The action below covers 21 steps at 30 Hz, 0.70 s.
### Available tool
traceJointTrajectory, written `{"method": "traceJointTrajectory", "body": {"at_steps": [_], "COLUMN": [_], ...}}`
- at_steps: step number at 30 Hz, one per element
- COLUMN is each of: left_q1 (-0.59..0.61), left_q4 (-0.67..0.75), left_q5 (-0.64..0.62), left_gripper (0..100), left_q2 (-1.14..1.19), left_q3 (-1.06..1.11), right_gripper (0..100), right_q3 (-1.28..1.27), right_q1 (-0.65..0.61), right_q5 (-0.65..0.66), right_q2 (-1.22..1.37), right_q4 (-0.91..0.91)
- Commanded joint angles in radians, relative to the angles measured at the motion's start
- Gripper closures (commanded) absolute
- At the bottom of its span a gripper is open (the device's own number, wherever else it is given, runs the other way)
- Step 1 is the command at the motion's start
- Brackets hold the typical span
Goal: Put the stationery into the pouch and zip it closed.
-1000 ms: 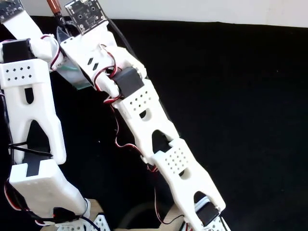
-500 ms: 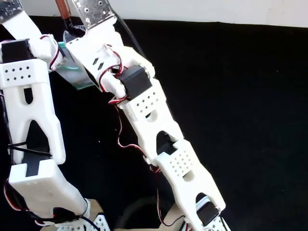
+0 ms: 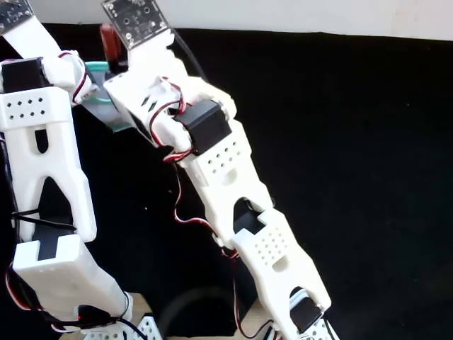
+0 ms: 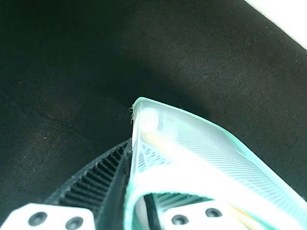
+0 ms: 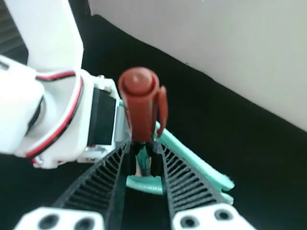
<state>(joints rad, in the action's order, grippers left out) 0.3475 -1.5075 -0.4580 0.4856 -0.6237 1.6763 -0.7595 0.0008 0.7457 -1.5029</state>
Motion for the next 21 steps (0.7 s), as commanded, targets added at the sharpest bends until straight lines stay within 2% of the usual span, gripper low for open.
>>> {"method": "traceJointTrajectory", "body": {"at_steps": [1, 9, 15, 21], "left_q1": [0.013, 0.013, 0.013, 0.013], "left_q4": [0.025, 0.025, 0.025, 0.025], "left_q5": [0.009, 0.009, 0.009, 0.009], "left_gripper": [99, 99, 99, 99], "left_q2": [0.091, 0.091, 0.091, 0.091], "left_q3": [0.015, 0.016, 0.016, 0.016], "right_gripper": [99.1, 97.6, 82.0, 81.3], "right_q3": [0.097, 0.097, 0.096, 0.096], "right_q1": [-0.028, -0.027, -0.027, -0.027], "right_q5": [-0.014, -0.009, -0.012, -0.009], "right_q2": [-0.065, -0.059, -0.059, -0.065], "right_q4": [-0.041, -0.053, -0.053, -0.053]}}
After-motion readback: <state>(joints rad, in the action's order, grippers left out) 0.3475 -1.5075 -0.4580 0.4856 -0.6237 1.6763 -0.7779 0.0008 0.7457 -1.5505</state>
